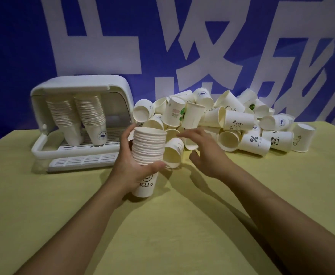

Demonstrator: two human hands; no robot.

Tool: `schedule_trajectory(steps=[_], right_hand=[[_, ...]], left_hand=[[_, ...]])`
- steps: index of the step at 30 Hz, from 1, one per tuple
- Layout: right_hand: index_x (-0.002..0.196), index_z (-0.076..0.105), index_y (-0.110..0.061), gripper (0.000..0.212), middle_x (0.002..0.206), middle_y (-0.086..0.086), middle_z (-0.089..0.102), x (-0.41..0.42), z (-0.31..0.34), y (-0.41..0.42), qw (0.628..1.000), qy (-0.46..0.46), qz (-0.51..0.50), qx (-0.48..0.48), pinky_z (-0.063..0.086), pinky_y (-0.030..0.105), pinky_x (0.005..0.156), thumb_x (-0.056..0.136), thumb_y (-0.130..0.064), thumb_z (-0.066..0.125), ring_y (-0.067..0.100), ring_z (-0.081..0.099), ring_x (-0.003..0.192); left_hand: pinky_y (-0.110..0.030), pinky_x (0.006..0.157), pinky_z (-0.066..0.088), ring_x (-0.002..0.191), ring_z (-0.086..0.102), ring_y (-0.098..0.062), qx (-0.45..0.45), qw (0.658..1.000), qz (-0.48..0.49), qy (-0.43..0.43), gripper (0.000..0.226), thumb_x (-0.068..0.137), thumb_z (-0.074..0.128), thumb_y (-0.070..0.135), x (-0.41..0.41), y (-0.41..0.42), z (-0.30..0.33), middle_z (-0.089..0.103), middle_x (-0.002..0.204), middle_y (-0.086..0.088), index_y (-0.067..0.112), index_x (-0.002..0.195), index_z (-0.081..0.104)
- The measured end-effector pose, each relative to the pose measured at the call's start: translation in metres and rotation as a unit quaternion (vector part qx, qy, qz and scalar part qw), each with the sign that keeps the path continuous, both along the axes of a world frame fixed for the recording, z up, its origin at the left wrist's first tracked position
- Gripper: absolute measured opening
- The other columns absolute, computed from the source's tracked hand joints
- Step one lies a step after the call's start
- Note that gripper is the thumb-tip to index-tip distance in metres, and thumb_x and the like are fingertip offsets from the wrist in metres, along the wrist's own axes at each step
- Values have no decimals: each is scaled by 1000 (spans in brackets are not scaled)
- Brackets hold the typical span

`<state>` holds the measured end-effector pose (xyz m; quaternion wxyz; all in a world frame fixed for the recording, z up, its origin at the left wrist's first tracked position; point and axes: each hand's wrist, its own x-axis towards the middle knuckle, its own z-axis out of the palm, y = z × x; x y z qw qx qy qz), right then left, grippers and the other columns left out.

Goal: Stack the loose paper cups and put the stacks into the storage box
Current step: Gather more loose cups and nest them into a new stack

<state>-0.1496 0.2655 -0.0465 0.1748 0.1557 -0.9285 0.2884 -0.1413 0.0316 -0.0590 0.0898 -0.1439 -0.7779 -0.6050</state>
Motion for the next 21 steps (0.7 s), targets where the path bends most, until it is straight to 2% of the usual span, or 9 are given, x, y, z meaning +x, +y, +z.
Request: schedule_trajectory(steps=[2,5,9,11,13,15,17,19,21], right_hand=[[147,35,-44,83,160,-7,25,-12,-6,1,989,-31,14,147,19,33,116,81,-1,61,20,20,146],[152,16,-49,86,165,-16,9,-28,-15,-3,965,-42,25,259,19,45,118,89,-22,69,15,3,152],[150,29,-45,78,153,-13,38,-41,-23,-7,964,45,40,261,35,44,111,84,-45,71,14,28,144],[148,36,-39,78,143,-7,46,-43,-22,-4,979,57,30,191,41,44,106,79,-45,74,15,39,132],[144,41,-30,77,136,-3,48,-41,-15,-2,998,55,12,31,47,41,102,77,-40,78,11,45,121],[140,41,-26,72,132,-6,50,-35,0,-4,983,63,-3,-171,53,32,94,79,-36,78,4,52,114],[137,39,-29,68,128,-10,53,-26,21,-9,946,55,-3,-319,56,30,91,80,-38,75,2,56,113],[138,35,-33,69,125,-13,56,-16,39,-16,920,61,16,-387,56,29,91,81,-40,74,2,59,112],[142,29,-37,74,122,-16,57,-4,53,-27,914,71,48,-396,55,24,88,83,-41,72,-3,61,108]], left_hand=[[-21,83,50,104,63,7,15,1000,9,-7,112,62,94,15,-3,-7,-6,59,124,27,68,130,22],[-21,86,47,111,60,8,7,1000,7,-3,121,62,95,13,-6,-14,-10,54,130,27,74,130,15],[-15,85,43,106,56,20,-26,1000,-8,7,123,63,95,15,-8,-17,-10,51,112,52,76,127,9],[-20,89,44,109,56,17,-34,999,-12,10,123,63,96,18,-7,-18,-11,52,118,47,77,128,10],[-22,92,45,112,56,13,-43,999,-20,14,122,59,97,27,-4,-18,-8,52,126,36,77,131,13],[-18,91,43,114,53,16,-62,997,-34,22,119,53,94,39,-2,-17,-5,49,130,38,76,134,15],[-16,91,42,117,51,17,-78,996,-42,32,120,55,97,35,0,-15,-4,47,130,43,76,135,18],[-11,87,43,114,53,18,-83,995,-37,36,120,58,99,26,3,-15,-2,49,125,47,77,134,21],[-9,82,45,108,55,19,-89,995,-23,39,119,56,99,28,7,-15,1,52,117,50,79,131,21]])
